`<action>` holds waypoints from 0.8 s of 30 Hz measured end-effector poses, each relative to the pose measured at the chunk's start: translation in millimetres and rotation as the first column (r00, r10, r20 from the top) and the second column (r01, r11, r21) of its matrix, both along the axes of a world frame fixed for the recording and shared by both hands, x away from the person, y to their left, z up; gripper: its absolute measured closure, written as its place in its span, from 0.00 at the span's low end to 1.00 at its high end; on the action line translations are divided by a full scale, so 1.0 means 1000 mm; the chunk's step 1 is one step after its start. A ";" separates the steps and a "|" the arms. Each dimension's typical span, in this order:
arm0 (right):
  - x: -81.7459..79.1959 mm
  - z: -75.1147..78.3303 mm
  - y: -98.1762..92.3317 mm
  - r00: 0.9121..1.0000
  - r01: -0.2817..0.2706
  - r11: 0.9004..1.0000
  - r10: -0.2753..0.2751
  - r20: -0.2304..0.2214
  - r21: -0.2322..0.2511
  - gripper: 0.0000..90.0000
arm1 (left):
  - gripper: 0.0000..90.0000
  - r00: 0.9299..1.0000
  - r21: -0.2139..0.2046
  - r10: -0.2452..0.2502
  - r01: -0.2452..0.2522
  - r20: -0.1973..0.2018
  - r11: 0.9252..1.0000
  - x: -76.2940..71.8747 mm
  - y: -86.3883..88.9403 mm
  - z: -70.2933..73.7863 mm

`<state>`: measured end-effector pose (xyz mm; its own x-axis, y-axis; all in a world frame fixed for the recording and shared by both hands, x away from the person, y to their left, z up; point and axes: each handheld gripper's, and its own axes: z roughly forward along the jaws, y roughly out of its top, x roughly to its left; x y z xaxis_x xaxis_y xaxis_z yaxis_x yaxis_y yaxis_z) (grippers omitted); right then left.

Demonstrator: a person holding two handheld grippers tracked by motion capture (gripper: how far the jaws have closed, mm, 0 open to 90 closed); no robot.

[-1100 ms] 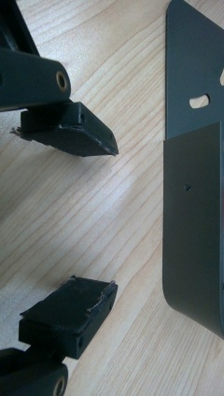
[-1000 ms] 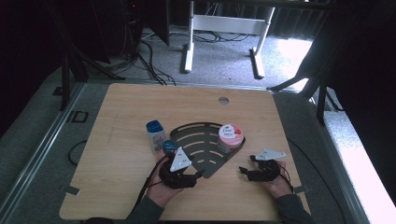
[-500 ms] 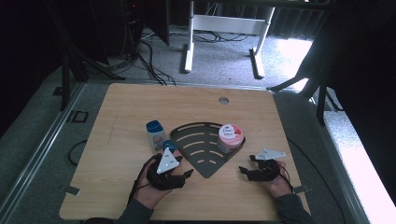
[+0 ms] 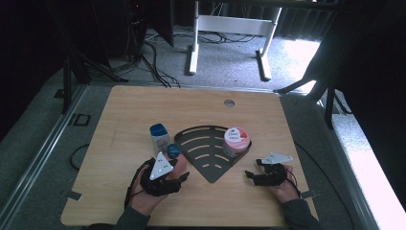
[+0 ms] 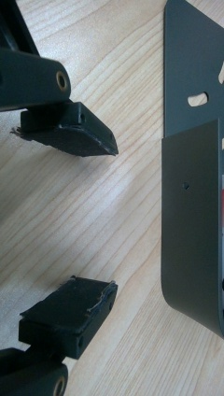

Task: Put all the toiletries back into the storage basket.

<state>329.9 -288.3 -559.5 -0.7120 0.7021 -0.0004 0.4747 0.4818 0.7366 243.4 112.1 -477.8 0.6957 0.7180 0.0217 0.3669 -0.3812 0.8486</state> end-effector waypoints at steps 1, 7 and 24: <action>0.000 0.000 0.000 1.000 0.000 1.000 0.000 0.001 0.000 0.31 | 0.45 1.000 0.001 0.007 -0.007 0.003 1.000 0.000 0.002 0.001; 0.000 0.000 0.000 1.000 -0.001 1.000 0.001 0.000 0.001 0.31 | 0.45 0.999 -0.013 0.053 -0.053 0.006 0.998 0.003 0.015 0.003; 0.000 0.000 0.000 1.000 -0.002 1.000 0.002 0.000 0.000 0.31 | 0.39 0.990 -0.005 0.140 -0.140 0.016 0.990 0.013 0.025 0.000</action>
<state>330.0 -288.5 -559.4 -0.7131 0.7011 -0.0004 0.4739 0.4824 0.7367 256.2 137.5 -477.9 0.5882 0.8082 0.0289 0.4028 -0.3237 0.8561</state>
